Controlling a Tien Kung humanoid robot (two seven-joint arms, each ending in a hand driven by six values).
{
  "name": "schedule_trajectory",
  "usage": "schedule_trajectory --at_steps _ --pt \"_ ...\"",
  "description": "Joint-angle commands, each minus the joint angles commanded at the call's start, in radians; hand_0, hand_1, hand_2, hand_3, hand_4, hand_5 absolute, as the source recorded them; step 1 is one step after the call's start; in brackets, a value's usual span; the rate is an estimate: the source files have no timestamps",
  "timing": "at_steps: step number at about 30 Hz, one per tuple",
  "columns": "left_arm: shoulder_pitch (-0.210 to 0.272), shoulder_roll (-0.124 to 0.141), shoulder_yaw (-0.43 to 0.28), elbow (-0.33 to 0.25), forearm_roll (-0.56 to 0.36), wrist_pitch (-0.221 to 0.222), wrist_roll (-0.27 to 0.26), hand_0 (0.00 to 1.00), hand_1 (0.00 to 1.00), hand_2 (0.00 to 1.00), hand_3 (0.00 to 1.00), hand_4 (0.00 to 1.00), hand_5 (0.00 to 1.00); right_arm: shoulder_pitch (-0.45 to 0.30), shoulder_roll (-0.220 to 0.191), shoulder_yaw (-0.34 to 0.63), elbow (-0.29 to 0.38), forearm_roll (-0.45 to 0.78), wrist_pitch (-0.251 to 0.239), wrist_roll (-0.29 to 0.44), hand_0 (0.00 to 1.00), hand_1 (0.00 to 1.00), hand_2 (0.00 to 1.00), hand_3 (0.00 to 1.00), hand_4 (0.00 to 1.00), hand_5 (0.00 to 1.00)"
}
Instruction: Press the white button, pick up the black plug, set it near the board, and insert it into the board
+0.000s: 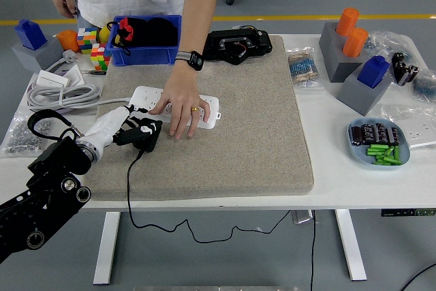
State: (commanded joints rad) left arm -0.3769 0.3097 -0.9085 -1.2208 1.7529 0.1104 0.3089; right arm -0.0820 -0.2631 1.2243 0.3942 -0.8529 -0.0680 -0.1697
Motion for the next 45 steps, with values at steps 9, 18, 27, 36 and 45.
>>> schedule_trajectory --at_steps 9,18,27,36,45 --pt "0.005 0.003 0.017 -0.009 0.056 0.002 0.006 0.465 0.693 0.704 0.827 0.859 0.718 0.0 0.001 -0.003 0.001 0.001 0.0 0.0 0.717 0.685 0.677 0.624 0.671 0.388" --pt "0.004 -0.002 0.053 -0.016 0.121 0.015 0.022 0.475 0.695 0.698 0.78 0.904 0.42 -0.001 -0.001 -0.005 0.001 0.001 0.0 0.0 0.715 0.684 0.677 0.624 0.669 0.386" --pt "-0.006 -0.004 0.072 -0.013 0.229 0.04 0.035 0.459 0.683 0.674 0.766 0.905 0.398 0.0 0.0 -0.003 0.0 0.002 -0.001 0.0 0.715 0.685 0.677 0.624 0.668 0.384" --pt "-0.007 -0.005 0.079 -0.002 0.236 0.051 0.037 0.363 0.61 0.597 0.721 0.899 0.337 0.001 0.0 -0.006 0.001 0.004 -0.001 0.001 0.717 0.685 0.677 0.624 0.667 0.383" --pt "-0.01 -0.006 0.084 0.003 0.241 0.082 0.022 0.304 0.536 0.504 0.642 0.842 0.16 -0.001 -0.002 -0.007 0.0 0.004 -0.001 0.001 0.716 0.684 0.677 0.623 0.667 0.383"
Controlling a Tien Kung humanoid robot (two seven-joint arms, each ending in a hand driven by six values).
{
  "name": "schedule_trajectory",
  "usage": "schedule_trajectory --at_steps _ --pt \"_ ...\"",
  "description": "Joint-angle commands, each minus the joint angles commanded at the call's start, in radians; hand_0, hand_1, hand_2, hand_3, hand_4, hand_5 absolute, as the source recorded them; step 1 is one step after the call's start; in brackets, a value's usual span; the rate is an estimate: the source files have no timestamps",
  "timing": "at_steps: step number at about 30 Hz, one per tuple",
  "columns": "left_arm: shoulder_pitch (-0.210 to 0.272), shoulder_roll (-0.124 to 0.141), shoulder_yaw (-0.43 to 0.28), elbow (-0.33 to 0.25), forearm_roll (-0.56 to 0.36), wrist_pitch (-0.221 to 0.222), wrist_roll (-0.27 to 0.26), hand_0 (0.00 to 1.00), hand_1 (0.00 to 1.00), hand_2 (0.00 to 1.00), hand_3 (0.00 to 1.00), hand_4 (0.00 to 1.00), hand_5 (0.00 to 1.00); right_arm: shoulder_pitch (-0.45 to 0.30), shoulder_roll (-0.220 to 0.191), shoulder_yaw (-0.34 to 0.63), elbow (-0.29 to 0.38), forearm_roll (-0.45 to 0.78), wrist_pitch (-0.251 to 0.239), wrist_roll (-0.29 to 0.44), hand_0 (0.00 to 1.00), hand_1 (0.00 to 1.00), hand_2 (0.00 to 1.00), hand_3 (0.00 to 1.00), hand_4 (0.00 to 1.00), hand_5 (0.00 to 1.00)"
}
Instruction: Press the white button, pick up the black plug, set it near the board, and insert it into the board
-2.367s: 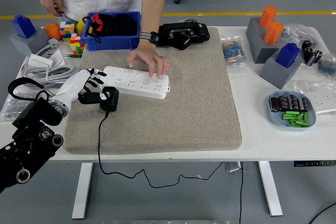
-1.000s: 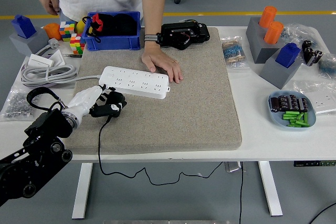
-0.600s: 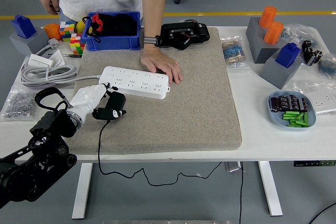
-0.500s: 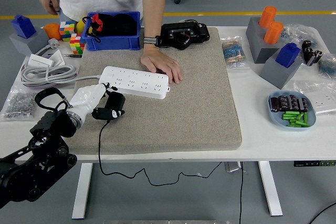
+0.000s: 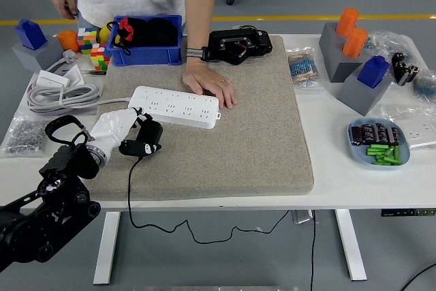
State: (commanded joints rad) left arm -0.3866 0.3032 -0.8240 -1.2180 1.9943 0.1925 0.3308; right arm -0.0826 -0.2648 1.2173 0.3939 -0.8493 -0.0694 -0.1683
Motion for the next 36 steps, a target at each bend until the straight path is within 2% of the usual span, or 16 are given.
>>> schedule_trajectory --at_steps 1,6,7,12,13,21,26,31,36 --pt "-0.001 -0.001 0.002 0.003 0.001 0.003 -0.002 0.259 0.387 0.419 0.582 0.764 0.006 0.0 0.0 0.0 0.0 0.0 0.0 0.0 0.716 0.684 0.677 0.623 0.667 0.382" --pt "-0.002 -0.002 0.01 0.012 0.013 0.029 -0.016 0.259 0.387 0.419 0.582 0.764 0.006 0.002 0.001 0.002 0.0 0.0 -0.001 0.001 0.716 0.684 0.677 0.623 0.667 0.382" --pt "-0.002 -0.002 0.01 0.014 0.016 0.031 -0.017 0.237 0.314 0.364 0.573 0.745 0.002 0.002 0.001 0.002 0.0 0.0 -0.001 0.001 0.716 0.684 0.677 0.622 0.667 0.381" --pt "-0.005 -0.002 0.011 0.024 0.028 0.048 -0.032 0.237 0.314 0.364 0.573 0.745 0.002 0.002 0.001 0.003 -0.001 0.001 -0.004 0.006 0.716 0.684 0.677 0.622 0.667 0.381" --pt "-0.005 -0.002 0.011 0.025 0.03 0.051 -0.034 0.204 0.265 0.312 0.502 0.634 0.002 0.002 0.001 0.003 -0.001 0.001 -0.005 0.007 0.715 0.684 0.677 0.621 0.667 0.381" --pt "-0.004 -0.002 0.013 0.03 0.028 0.061 -0.049 0.199 0.255 0.298 0.495 0.613 0.002 0.001 0.002 0.0 0.0 0.003 -0.007 0.012 0.715 0.684 0.675 0.621 0.667 0.38" --pt "-0.014 0.005 -0.005 0.009 0.025 0.064 -0.051 0.194 0.25 0.288 0.481 0.605 0.002 0.0 0.001 0.0 -0.001 0.004 -0.011 0.015 0.715 0.682 0.674 0.621 0.667 0.38" --pt "-0.048 0.016 -0.014 0.004 0.016 0.067 -0.055 0.194 0.251 0.287 0.478 0.606 0.002 0.001 0.002 0.001 -0.001 0.005 -0.012 0.017 0.715 0.681 0.674 0.621 0.667 0.38" --pt "-0.101 0.019 -0.007 0.036 0.001 0.071 -0.062 0.194 0.251 0.287 0.478 0.606 0.002 0.003 0.002 0.001 0.0 0.007 -0.012 0.018 0.715 0.681 0.674 0.621 0.667 0.38"
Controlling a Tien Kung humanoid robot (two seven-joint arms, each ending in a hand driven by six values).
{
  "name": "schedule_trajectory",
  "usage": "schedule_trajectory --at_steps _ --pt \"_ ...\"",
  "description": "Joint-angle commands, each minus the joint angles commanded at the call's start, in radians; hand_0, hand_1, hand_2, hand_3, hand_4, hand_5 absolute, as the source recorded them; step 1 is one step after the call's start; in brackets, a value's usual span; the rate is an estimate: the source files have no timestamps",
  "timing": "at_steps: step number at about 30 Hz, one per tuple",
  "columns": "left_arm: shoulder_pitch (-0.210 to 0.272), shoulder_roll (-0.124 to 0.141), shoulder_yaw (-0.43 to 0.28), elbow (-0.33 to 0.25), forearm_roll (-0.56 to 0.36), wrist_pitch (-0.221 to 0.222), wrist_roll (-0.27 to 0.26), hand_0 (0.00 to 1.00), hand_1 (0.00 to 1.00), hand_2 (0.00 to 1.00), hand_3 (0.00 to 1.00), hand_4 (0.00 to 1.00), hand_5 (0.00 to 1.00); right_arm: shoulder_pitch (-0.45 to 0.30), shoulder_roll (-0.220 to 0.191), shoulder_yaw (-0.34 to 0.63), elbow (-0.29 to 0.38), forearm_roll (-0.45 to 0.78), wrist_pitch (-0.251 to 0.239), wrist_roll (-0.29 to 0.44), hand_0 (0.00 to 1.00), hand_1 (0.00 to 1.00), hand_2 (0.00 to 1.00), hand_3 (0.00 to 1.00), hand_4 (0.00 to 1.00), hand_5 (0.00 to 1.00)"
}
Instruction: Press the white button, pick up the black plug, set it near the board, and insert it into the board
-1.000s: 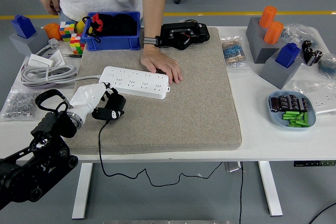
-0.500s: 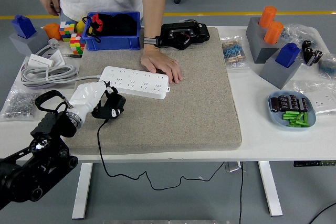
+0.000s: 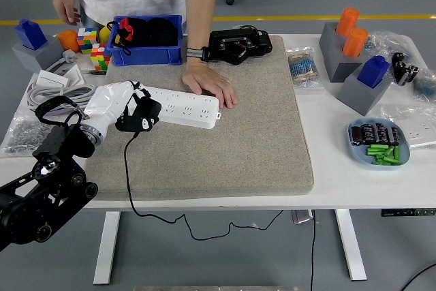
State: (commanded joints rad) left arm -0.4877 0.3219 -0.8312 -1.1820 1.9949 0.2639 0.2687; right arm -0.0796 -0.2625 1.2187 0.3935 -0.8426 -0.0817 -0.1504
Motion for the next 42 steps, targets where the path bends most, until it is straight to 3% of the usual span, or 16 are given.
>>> schedule_trajectory --at_steps 11,21,42 --pt "-0.081 -0.036 0.039 0.106 -0.017 -0.002 0.002 0.197 0.252 0.282 0.474 0.609 0.002 0.002 -0.003 -0.009 -0.001 0.003 0.001 -0.002 0.712 0.679 0.674 0.618 0.666 0.379" --pt "-0.117 -0.051 0.076 0.193 -0.017 -0.005 -0.001 0.197 0.254 0.283 0.475 0.61 0.002 0.005 -0.007 -0.017 -0.002 0.006 0.0 -0.002 0.712 0.678 0.672 0.617 0.665 0.377" --pt "-0.146 -0.071 0.136 0.255 -0.006 -0.007 0.003 0.195 0.254 0.283 0.475 0.61 0.002 0.0 -0.008 -0.025 -0.002 0.008 0.0 -0.002 0.711 0.677 0.67 0.617 0.663 0.374"
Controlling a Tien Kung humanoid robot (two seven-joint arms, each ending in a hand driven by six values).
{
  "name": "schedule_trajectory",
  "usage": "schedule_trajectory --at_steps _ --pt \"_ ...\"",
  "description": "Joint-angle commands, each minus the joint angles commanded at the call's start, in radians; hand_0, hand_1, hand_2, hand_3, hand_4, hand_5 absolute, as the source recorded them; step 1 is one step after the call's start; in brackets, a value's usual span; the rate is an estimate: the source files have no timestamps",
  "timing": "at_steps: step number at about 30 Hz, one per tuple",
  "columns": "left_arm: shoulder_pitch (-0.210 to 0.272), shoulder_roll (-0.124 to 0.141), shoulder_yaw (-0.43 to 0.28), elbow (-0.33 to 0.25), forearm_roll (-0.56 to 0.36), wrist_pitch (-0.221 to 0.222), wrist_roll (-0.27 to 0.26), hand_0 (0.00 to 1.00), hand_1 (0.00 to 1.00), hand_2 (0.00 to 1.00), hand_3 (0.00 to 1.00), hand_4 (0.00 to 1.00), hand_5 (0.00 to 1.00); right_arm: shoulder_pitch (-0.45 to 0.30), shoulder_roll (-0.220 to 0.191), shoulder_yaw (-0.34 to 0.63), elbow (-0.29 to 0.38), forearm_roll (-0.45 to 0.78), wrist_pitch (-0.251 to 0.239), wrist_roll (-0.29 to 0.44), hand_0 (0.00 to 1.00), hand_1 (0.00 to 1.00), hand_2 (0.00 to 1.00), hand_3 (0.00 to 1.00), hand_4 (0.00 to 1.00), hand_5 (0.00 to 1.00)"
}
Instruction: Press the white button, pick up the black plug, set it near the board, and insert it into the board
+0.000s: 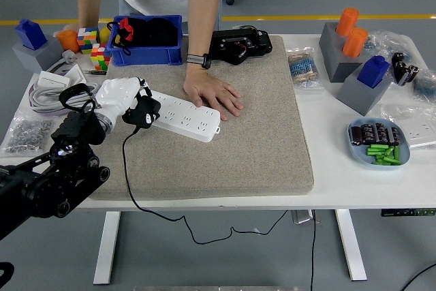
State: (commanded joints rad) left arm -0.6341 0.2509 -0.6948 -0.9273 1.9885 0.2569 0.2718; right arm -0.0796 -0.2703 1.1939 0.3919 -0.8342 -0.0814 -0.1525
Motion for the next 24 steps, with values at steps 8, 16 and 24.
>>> schedule_trajectory --at_steps 8,16,24 --pt "-0.002 0.001 0.016 0.0 -0.001 0.0 0.0 0.193 0.255 0.283 0.475 0.61 0.002 0.0 0.001 0.003 -0.001 0.0 0.0 0.0 0.711 0.677 0.668 0.617 0.662 0.373" --pt "-0.005 0.001 0.026 -0.003 0.003 -0.017 0.028 0.191 0.255 0.282 0.475 0.61 0.002 0.001 0.002 0.003 0.0 0.001 0.0 0.001 0.711 0.677 0.669 0.617 0.662 0.374" --pt "-0.006 -0.001 0.03 -0.01 -0.011 -0.043 0.047 0.191 0.253 0.275 0.468 0.608 0.002 0.0 0.003 0.003 -0.001 0.001 0.0 0.0 0.711 0.677 0.668 0.617 0.662 0.374"
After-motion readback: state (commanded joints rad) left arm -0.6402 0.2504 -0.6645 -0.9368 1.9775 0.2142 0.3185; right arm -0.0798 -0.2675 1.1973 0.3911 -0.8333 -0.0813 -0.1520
